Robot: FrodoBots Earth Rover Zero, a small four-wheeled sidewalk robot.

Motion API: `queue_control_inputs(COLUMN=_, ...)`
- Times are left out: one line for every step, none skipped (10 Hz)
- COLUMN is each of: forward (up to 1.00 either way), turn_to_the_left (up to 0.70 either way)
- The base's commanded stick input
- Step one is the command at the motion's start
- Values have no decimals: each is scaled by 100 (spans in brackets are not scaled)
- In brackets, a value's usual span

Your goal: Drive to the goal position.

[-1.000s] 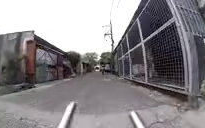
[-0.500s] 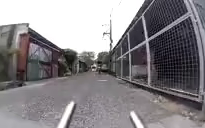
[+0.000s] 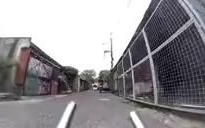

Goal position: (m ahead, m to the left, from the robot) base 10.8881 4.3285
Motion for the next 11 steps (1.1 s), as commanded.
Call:
queue_control_inputs(forward=70, turn_to_the_left=0)
queue_control_inputs(forward=70, turn_to_the_left=0)
queue_control_inputs(forward=70, turn_to_the_left=0)
queue_control_inputs(forward=70, turn_to_the_left=0)
queue_control_inputs(forward=70, turn_to_the_left=0)
queue_control_inputs(forward=70, turn_to_the_left=0)
queue_control_inputs(forward=70, turn_to_the_left=0)
queue_control_inputs(forward=70, turn_to_the_left=0)
queue_control_inputs(forward=70, turn_to_the_left=0)
queue_control_inputs(forward=70, turn_to_the_left=0)
queue_control_inputs(forward=70, turn_to_the_left=0)
